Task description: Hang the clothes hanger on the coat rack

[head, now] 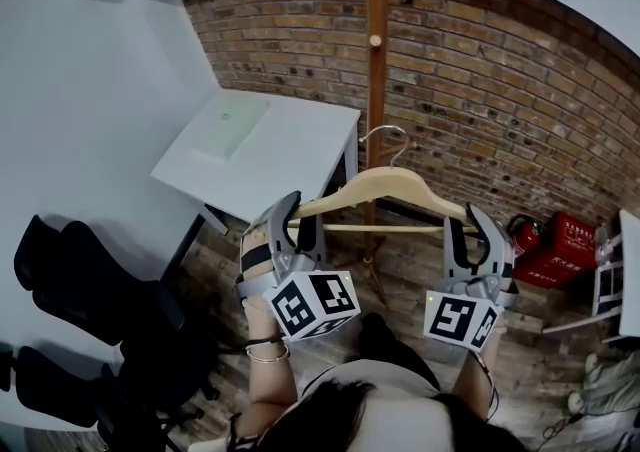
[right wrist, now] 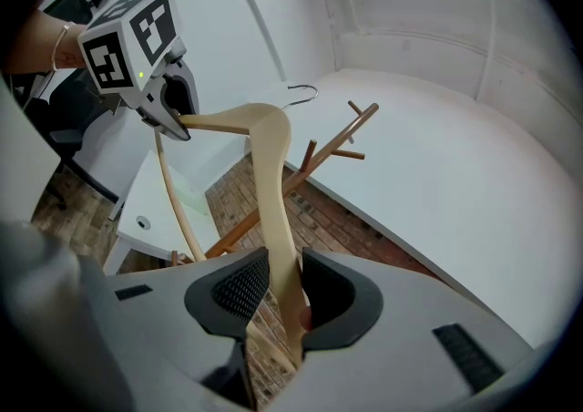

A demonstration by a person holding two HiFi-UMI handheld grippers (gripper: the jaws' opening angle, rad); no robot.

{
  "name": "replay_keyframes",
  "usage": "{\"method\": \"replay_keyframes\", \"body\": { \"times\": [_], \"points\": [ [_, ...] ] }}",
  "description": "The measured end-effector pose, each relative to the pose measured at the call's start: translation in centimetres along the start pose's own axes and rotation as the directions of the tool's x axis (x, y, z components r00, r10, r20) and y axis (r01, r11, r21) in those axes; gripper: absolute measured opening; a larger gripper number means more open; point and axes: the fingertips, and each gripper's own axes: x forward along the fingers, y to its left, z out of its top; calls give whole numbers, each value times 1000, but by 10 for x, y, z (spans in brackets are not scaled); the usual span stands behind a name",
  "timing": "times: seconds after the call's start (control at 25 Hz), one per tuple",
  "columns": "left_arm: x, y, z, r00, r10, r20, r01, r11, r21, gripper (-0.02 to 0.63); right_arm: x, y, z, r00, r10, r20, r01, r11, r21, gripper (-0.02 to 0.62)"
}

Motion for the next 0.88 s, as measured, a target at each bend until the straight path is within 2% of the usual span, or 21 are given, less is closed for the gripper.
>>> {"method": "replay_keyframes", "body": {
  "times": [0.32,0.88],
  "points": [
    [36,17,8,1000,13,-13,-13,1000,-3,115,43,-12,5,1000,11,25,-11,1000,-1,129],
    [75,29,24,999,14,-29,-15,1000,-7,115,85,-31,3,998,30,54,-31,1000,5,130]
  ]
}}
